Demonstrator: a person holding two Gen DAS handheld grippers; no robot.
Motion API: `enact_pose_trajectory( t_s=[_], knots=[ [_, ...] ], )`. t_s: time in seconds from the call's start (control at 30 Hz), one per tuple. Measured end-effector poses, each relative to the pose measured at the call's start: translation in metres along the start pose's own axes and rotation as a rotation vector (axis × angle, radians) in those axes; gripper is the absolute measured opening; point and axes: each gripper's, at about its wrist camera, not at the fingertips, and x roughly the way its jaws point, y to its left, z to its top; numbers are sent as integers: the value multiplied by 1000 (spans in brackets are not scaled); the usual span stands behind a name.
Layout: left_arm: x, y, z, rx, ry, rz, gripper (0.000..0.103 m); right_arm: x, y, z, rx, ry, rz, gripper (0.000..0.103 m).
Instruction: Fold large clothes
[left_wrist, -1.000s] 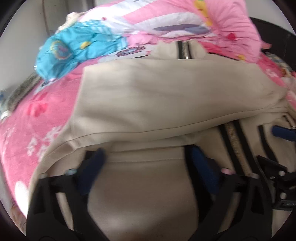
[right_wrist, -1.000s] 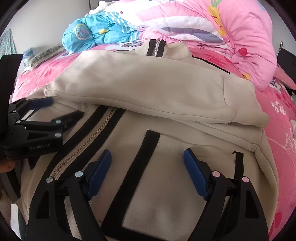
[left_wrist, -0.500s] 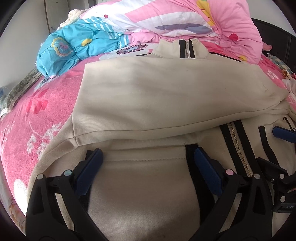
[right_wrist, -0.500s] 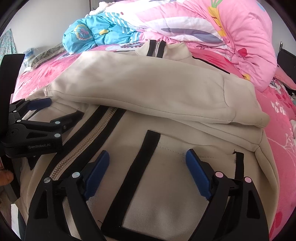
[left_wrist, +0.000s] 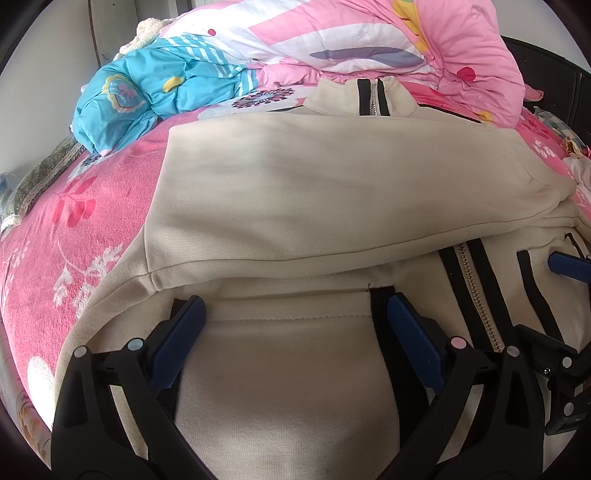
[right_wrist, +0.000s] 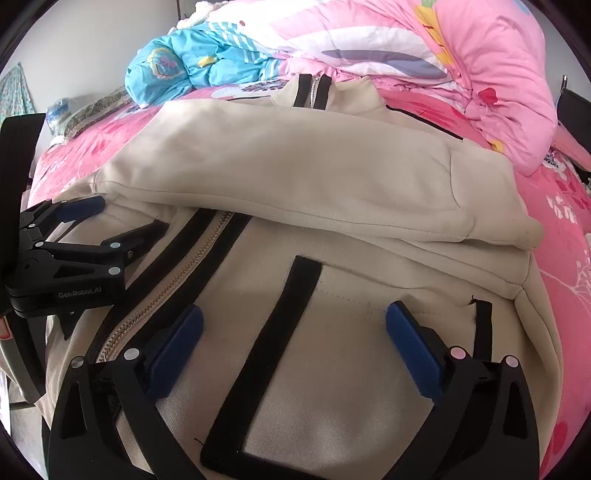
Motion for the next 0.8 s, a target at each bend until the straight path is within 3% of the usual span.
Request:
enact_pose_trajectory(
  t_s=[0.63,0.8],
  knots=[
    [-1,0,-1,0,-1,-1,95,-4,2,-4,5,11,-10,97],
    [-1,-2,-1,11,-2,14,95,-25,-9,-31,60,32,17,97]
  ],
)
